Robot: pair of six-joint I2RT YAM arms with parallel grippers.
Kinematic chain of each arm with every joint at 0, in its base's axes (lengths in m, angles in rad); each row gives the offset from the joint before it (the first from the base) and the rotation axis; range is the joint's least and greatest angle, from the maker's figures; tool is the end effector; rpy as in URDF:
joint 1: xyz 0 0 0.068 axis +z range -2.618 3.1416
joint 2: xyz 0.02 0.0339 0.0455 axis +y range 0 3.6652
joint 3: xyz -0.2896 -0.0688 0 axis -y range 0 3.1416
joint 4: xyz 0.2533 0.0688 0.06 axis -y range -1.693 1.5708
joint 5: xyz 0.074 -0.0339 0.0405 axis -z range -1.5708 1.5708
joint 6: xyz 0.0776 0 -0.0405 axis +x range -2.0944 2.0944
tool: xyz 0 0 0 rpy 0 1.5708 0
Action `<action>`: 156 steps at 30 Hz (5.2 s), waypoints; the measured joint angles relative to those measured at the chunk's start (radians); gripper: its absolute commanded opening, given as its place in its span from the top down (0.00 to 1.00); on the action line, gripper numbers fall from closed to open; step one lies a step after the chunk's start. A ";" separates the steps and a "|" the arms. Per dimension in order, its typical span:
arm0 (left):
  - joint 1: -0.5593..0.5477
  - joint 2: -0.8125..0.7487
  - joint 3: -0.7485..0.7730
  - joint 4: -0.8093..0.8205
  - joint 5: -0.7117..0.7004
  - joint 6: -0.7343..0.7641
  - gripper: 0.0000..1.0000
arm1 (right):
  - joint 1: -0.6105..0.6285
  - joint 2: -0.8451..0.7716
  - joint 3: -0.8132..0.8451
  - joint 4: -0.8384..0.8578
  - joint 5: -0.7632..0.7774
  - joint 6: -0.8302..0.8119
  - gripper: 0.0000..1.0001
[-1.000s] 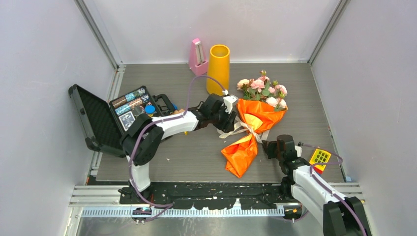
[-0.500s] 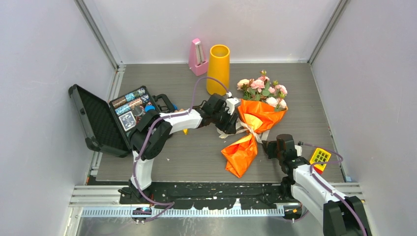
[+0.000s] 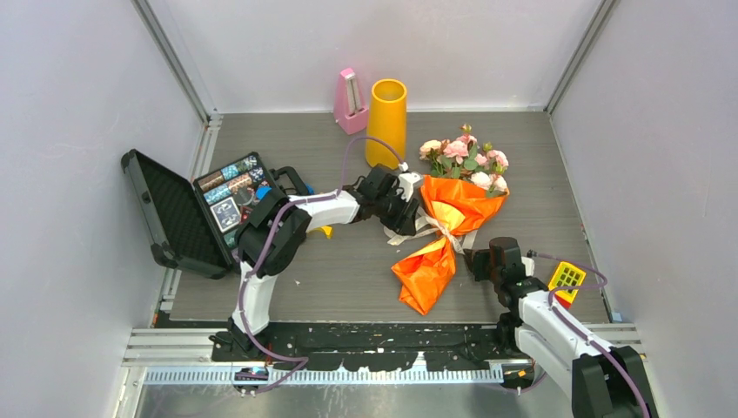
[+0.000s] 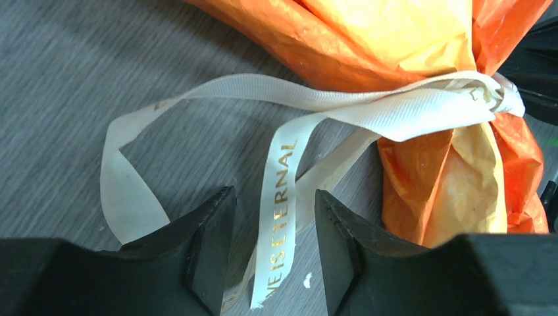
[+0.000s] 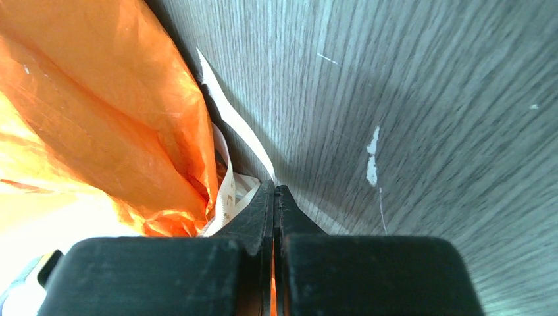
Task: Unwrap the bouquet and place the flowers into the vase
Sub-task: Untie the ribbon from the wrapping paper.
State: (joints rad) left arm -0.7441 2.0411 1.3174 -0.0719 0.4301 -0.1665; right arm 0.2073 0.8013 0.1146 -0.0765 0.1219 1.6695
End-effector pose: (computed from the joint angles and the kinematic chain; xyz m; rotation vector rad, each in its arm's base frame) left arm 0.3326 -0.3502 0.1457 0.9144 2.3044 -0.9277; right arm 0.1600 0.0240 0.1029 1.6936 1.7920 0.7606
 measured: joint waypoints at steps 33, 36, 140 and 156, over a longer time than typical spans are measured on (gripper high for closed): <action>-0.002 -0.012 -0.032 0.064 0.019 -0.104 1.00 | 0.000 0.011 0.002 0.001 -0.003 -0.012 1.00; -0.002 -0.083 -0.075 0.080 0.003 -0.130 1.00 | 0.000 0.010 0.005 -0.002 -0.002 -0.024 1.00; 0.180 -0.273 0.086 -0.488 -0.112 -0.061 1.00 | -0.017 -0.003 0.457 -0.583 0.346 -0.763 1.00; 0.249 -0.280 0.086 -0.491 -0.112 -0.061 1.00 | -0.045 -0.020 0.515 -0.642 0.412 -0.811 1.00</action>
State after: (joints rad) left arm -0.4953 1.7607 1.4033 -0.5625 0.3183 -0.2279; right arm 0.1623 0.7811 0.6296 -0.7189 0.5335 0.8581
